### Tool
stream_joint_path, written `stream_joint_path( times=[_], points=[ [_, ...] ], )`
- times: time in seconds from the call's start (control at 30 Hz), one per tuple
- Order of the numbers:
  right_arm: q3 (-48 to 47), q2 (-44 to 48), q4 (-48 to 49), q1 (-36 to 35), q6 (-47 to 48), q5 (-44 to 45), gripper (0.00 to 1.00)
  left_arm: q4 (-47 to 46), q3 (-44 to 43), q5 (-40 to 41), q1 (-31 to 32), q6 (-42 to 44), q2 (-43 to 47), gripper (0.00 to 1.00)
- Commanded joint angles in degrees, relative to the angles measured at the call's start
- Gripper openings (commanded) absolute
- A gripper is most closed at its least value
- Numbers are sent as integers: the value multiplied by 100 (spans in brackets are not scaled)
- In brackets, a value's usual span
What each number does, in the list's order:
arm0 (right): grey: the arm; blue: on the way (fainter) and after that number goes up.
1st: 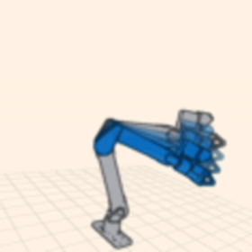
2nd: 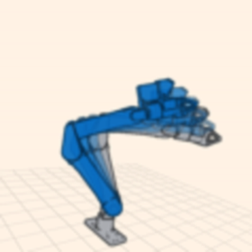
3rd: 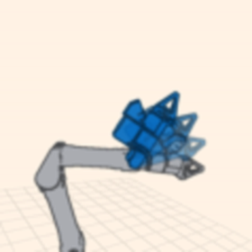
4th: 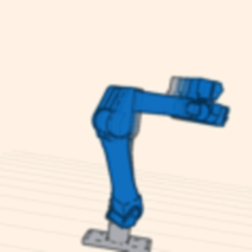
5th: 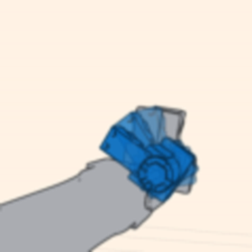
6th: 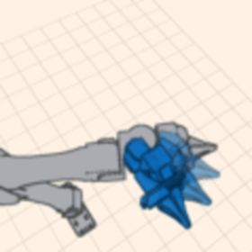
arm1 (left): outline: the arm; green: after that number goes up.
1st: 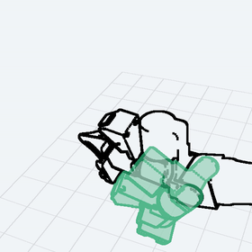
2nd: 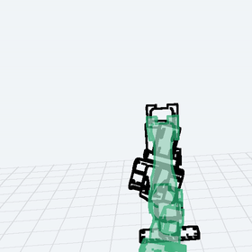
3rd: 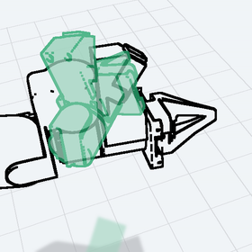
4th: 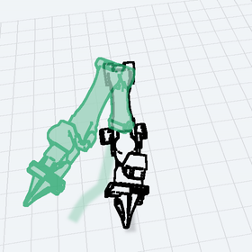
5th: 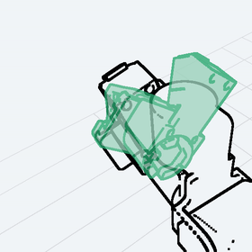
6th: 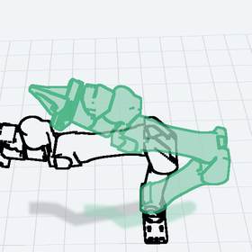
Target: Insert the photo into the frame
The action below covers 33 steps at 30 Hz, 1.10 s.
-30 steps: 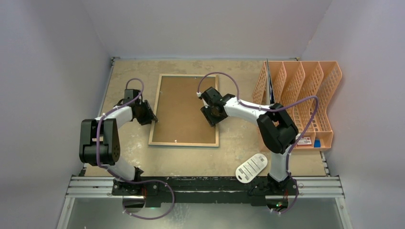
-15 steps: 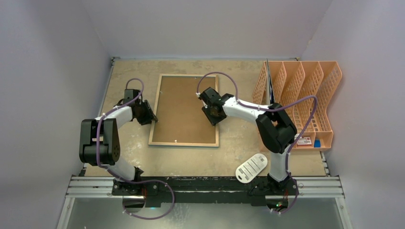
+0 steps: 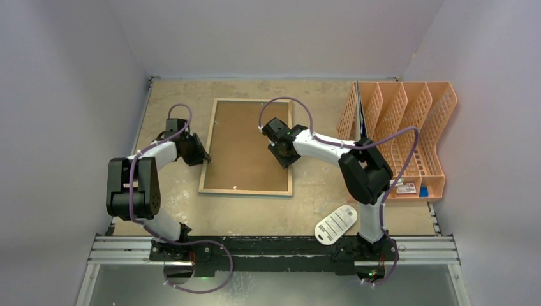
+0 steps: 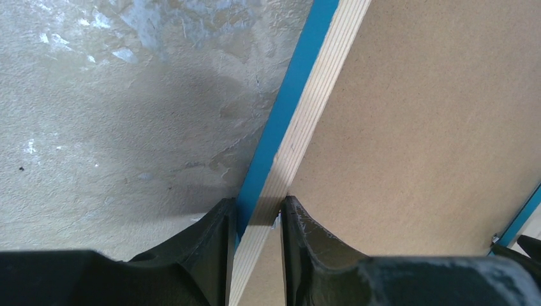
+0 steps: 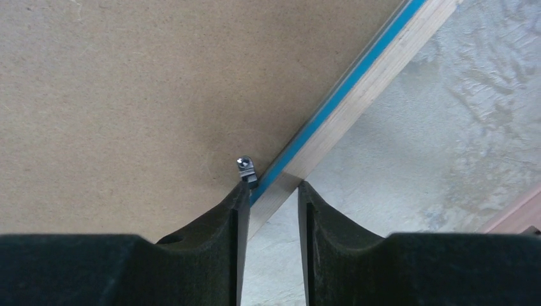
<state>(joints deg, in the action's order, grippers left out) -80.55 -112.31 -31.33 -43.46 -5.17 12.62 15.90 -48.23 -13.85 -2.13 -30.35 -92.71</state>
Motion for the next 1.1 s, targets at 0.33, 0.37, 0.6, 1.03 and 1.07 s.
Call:
stream_joint_path(
  times=[0.33, 0.37, 0.6, 1.03, 1.07],
  points=[
    [-270, 57, 924, -372, -271, -496, 0, 126, 48, -724, 222, -81, -386, 31],
    [-247, 86, 828, -372, -380, -632, 2, 168, 11, -706, 222, -57, -361, 32],
    [-14, 388, 733, -320, -724, -259, 38, 375, -139, -359, 214, -23, -198, 41],
    [443, 952, 653, 589, -1718, 593, 61, 497, -199, -227, 213, 72, -1, 56],
    [500, 950, 639, 683, -1776, 555, 65, 478, -196, -277, 213, 82, 17, 56]
  ],
)
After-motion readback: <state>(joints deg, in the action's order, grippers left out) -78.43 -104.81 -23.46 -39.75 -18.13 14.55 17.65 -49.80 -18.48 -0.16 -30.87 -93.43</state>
